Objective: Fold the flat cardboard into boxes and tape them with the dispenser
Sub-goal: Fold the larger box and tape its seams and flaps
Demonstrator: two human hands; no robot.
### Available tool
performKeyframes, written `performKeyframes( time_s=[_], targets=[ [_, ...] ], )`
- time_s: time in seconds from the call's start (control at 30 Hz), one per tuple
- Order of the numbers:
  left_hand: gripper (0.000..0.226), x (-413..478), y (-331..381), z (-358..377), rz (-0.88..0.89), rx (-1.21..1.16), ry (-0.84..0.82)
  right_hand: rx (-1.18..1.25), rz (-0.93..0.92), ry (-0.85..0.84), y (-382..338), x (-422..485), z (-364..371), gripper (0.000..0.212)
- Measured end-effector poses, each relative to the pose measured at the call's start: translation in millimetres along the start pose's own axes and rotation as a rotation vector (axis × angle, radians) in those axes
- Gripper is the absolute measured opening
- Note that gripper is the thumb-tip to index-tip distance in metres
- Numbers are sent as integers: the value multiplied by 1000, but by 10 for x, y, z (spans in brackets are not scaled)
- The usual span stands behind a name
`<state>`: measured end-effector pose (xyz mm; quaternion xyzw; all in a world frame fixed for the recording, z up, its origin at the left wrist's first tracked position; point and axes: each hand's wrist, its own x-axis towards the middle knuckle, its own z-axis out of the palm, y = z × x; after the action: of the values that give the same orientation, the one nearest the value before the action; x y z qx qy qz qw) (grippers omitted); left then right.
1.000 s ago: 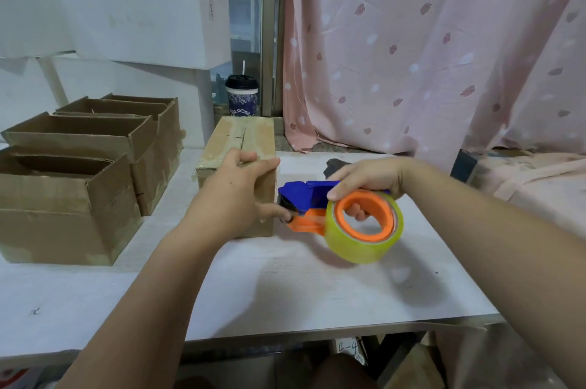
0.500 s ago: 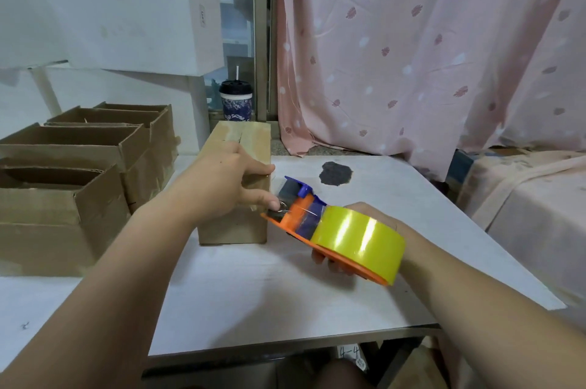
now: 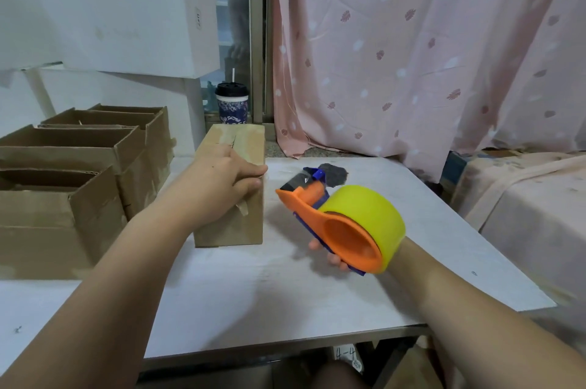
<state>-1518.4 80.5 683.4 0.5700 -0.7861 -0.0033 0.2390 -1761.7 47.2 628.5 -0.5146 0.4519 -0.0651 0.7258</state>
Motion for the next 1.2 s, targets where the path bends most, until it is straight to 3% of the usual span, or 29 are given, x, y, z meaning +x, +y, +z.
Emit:
performKeyframes(
  time_s=[0.1,0.2,0.33,0.57,0.77,1.07,1.2],
  targets=[
    [39,-11,23,30,-50,30,-20,447,-181,25,190,22,-239,56],
    [54,-35,63,90,-85,87,-48,496,-271,192,215,27,-396,49],
    [59,-68,93,166,-106,138,-48,386,-286,494,76,75,-423,36],
    [46,-113,65,226,-112,96,43,-101,-290,869,-91,192,-326,36],
    [48,-102,31,240,-96,51,75,-356,-152,1003,-224,269,-379,32],
    [57,-123,0,176,-71,100,75,-525,-3,997,-344,304,-330,36],
    [54,-141,60,120,-182,77,68,-650,-27,1064,-334,270,-274,30]
  ],
)
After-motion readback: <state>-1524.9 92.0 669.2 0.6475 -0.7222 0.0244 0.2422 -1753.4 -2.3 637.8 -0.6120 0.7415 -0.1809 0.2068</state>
